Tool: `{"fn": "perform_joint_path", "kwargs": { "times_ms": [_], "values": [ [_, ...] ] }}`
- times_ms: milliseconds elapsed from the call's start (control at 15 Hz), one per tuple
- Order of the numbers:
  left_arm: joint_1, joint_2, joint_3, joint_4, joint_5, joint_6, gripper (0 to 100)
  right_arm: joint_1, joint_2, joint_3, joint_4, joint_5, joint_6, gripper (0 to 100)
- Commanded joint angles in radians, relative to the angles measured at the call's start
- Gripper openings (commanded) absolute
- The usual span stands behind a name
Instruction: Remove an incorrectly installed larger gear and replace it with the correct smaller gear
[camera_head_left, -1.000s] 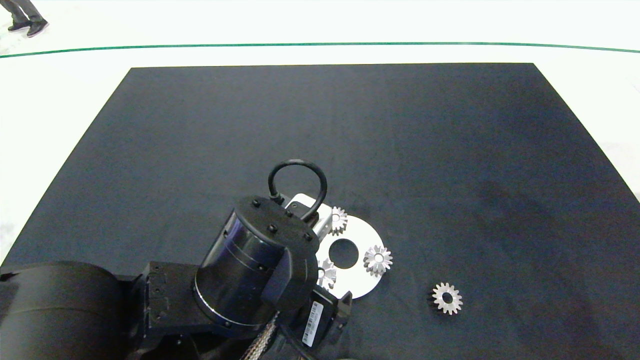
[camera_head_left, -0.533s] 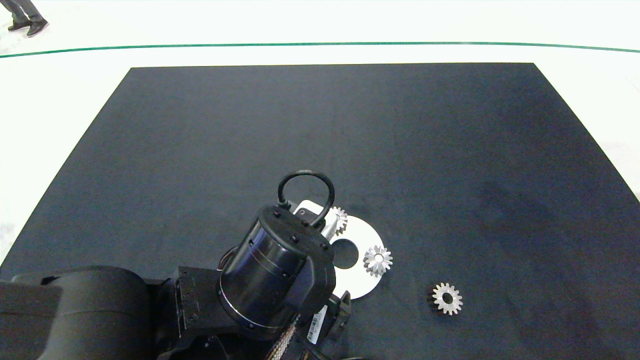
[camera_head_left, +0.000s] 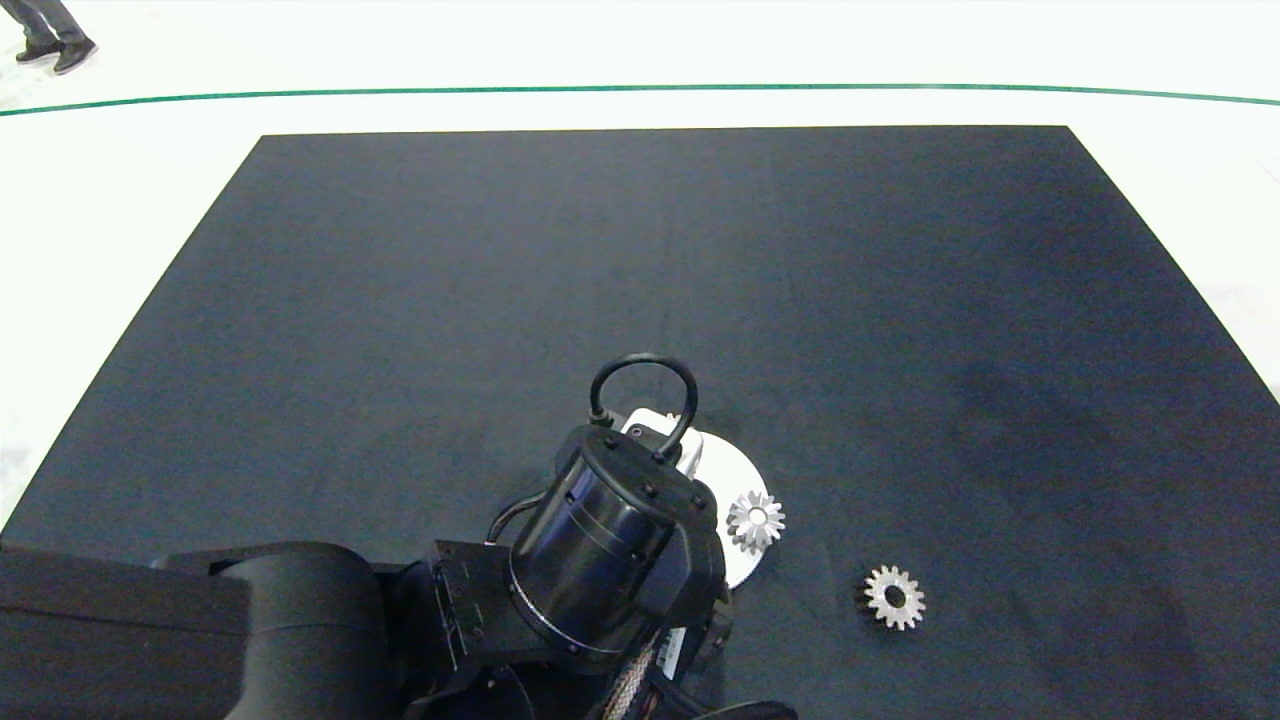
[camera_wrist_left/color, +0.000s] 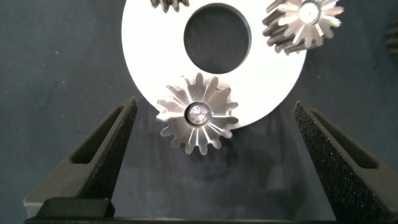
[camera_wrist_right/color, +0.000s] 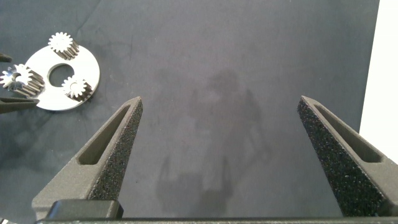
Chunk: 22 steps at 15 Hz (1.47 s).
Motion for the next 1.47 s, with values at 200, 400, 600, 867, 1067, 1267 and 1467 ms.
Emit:
{"fn": "perform_joint_path", "kwargs": {
  "times_ms": [200,400,600,867,1067,1267,1467],
  "values": [
    [0.013,0.049,-0.013,-0.01,0.005,-0.006,100,0.0,-0.001,0.0,0.003,0.003,-0.002,100],
    [0.021,0.061,-0.024,-0.018,0.005,-0.024,100,0.002,-0.001,0.0,0.003,0.003,-0.003,100],
    [0.022,0.061,-0.018,-0.039,0.003,-0.022,100,0.002,-0.001,0.002,0.003,0.003,-0.003,100],
    [0.019,0.059,-0.015,-0.041,0.003,-0.026,95,0.003,-0.001,0.002,0.004,0.003,-0.003,100],
    [0.021,0.058,-0.013,-0.041,0.003,-0.024,89,0.003,-0.001,0.002,0.004,0.003,-0.003,100],
    [0.019,0.058,-0.009,-0.041,0.003,-0.024,83,0.003,0.0,0.003,0.004,0.004,-0.003,100],
    [0.019,0.059,-0.006,-0.039,0.005,-0.024,77,0.005,0.0,0.008,0.003,0.004,-0.003,100]
  ]
}}
